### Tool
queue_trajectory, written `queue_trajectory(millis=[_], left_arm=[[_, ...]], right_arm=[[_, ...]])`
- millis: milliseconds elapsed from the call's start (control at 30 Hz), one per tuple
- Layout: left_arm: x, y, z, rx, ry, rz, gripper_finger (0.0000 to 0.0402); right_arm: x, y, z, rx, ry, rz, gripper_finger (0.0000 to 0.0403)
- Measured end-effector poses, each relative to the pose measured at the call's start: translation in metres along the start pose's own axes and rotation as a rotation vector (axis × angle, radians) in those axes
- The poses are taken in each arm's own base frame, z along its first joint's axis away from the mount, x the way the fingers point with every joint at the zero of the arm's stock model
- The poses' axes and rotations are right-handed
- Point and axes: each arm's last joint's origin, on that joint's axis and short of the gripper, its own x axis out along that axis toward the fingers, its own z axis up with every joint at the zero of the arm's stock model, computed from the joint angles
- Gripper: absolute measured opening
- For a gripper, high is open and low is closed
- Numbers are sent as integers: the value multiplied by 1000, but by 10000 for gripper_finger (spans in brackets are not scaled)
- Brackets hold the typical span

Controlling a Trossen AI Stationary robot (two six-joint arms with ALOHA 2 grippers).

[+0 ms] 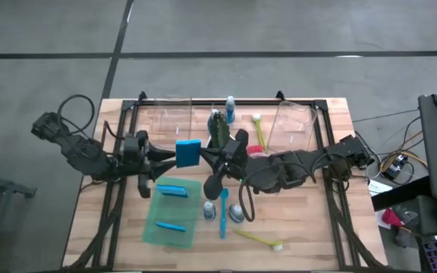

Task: Pick & Place Kitchen Sink Supplies
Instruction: Put the blue sponge wipe into the green bin

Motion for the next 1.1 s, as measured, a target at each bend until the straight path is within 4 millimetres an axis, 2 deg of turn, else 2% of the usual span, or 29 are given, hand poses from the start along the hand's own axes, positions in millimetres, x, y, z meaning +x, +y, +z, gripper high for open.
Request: queue_trajectory(millis=[533,900,1100], left_arm=[[4,3,1,10,-13,36,118],[3,3,1,-6,1,-1,31],[1,3,3,-11,6,-22,7]], right_arm=[[0,0,0,1,8,27,8],[0,1,0,-3,16,51,8],[-2,3,0,-27,24,80,19]])
